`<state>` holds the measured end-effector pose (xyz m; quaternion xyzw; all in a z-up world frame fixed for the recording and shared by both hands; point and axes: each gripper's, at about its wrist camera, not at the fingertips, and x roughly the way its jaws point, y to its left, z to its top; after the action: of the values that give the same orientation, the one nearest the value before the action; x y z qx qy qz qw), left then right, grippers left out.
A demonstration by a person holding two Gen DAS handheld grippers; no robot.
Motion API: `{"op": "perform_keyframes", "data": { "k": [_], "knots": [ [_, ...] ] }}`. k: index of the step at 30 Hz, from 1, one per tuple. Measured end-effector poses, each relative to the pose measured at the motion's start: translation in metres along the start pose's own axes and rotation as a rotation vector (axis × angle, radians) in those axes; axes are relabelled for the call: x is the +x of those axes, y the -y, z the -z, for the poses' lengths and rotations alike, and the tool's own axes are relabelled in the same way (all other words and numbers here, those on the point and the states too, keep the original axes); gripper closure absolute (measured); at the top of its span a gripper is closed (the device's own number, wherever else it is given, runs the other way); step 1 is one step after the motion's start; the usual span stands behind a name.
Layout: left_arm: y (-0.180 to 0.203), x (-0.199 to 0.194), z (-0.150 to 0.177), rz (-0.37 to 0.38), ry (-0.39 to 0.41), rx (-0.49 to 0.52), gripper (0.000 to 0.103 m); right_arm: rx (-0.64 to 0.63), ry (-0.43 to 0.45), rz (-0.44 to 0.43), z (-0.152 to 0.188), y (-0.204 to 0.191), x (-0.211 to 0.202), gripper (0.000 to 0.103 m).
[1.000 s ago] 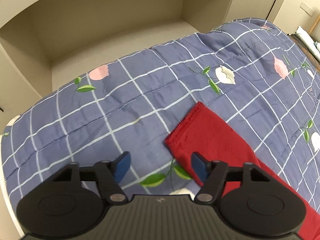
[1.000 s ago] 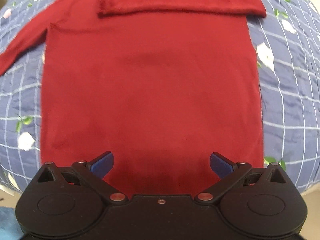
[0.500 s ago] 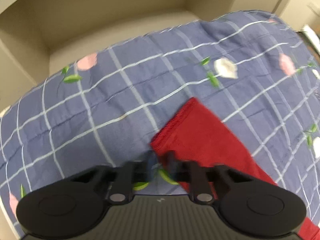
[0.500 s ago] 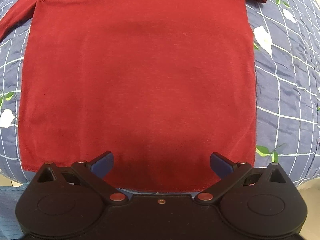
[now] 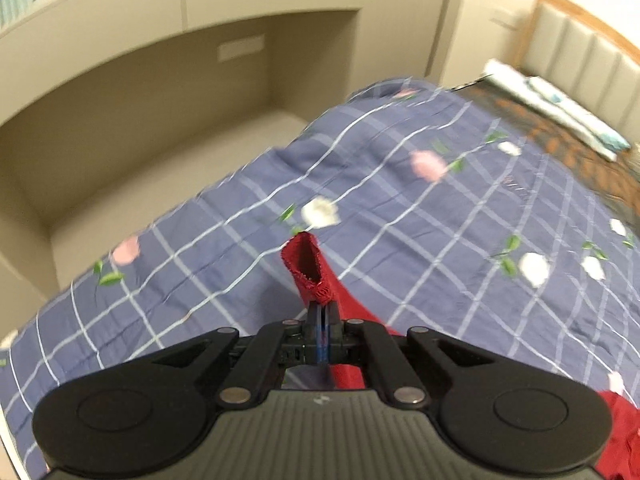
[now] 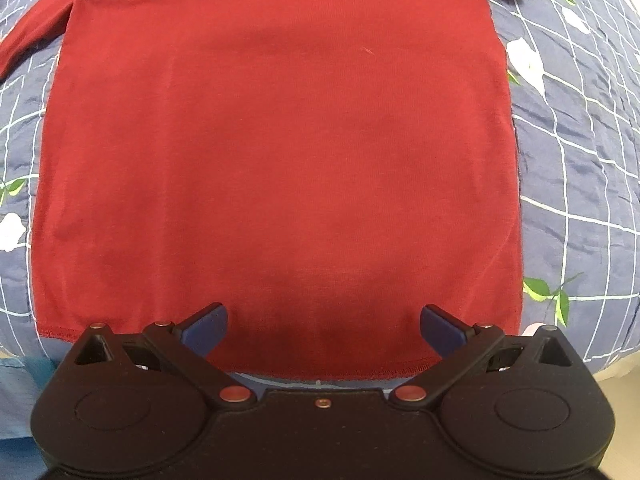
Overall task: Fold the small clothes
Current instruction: 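Lift the cuff with the left gripper and lay it across the chest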
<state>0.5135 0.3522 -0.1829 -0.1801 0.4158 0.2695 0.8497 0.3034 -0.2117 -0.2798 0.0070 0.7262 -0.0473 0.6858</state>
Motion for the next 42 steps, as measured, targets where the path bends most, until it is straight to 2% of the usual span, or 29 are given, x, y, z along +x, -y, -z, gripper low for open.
{"op": "perform_keyframes", "data": {
  "k": [9, 14, 19, 26, 31, 36, 42],
  "knots": [
    [0.072, -0.075, 0.002, 0.094, 0.147, 0.164, 0.103, 0.093, 0.09, -0.022, 0.007, 0.038, -0.005, 0.001],
    [0.126, -0.117, 0.013, 0.188, 0.207, 0.254, 0.103, 0.137, 0.127, -0.02, 0.013, 0.067, -0.01, 0.001],
    [0.184, -0.149, 0.034, 0.283, 0.235, 0.328, 0.103, 0.194, 0.162, -0.01, 0.019, 0.095, -0.014, 0.001],
    [0.266, -0.17, 0.081, 0.4, 0.206, 0.401, 0.103, 0.249, 0.167, 0.0, 0.031, 0.132, -0.013, 0.001],
    [0.315, -0.173, 0.13, 0.451, 0.159, 0.442, 0.103, 0.272, 0.154, 0.006, 0.04, 0.16, -0.009, 0.001],
    [0.354, -0.172, 0.175, 0.474, 0.095, 0.49, 0.103, 0.292, 0.124, 0.014, 0.05, 0.185, -0.001, 0.001],
    [0.378, -0.167, 0.222, 0.47, 0.052, 0.592, 0.103, 0.317, 0.096, 0.018, 0.057, 0.207, 0.008, 0.001]
  ]
}}
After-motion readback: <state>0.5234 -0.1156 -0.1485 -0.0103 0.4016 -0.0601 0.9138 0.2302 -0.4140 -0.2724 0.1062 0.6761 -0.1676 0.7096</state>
